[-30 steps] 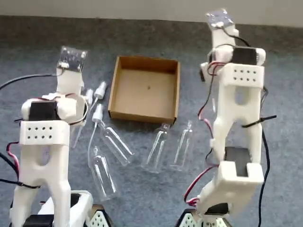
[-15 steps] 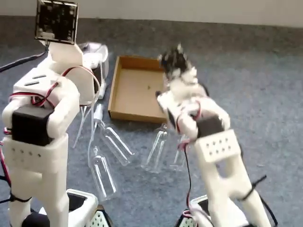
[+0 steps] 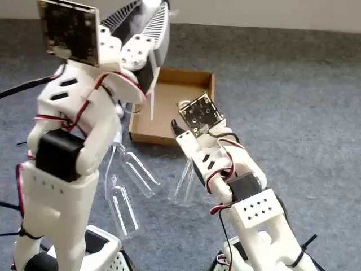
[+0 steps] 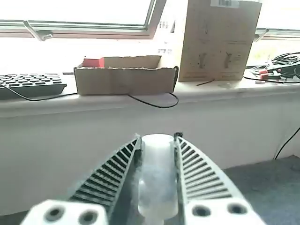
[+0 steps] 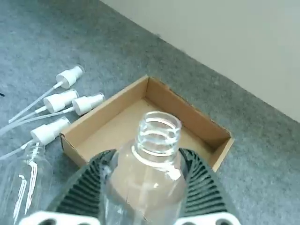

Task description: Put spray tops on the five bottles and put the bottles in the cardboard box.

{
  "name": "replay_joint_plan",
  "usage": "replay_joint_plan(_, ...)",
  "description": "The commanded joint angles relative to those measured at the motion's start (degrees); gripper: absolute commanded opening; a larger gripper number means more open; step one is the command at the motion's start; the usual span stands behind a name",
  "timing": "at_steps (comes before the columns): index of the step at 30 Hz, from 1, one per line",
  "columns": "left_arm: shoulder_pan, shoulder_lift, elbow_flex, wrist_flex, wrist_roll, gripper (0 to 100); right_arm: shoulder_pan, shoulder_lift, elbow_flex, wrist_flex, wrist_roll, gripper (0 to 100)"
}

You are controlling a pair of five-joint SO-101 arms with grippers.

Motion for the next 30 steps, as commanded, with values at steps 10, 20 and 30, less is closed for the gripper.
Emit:
replay_joint_plan(10, 4.35, -1.10, 7.87, -12.40, 0.53, 5, -0.40, -1.54, 7.34, -15.87, -7.82, 0.5)
replay_joint_plan(20, 6.37, 0.66, 7.87, -15.56, 0.26, 5, -3.38, -1.54, 12.00, -24.04, -7.56, 0.5)
replay_joint_plan(30, 6.29, 8.04, 7.43, -17.93, 0.35, 5, -3.56, -12.79, 13.93, -20.62, -7.56, 0.5)
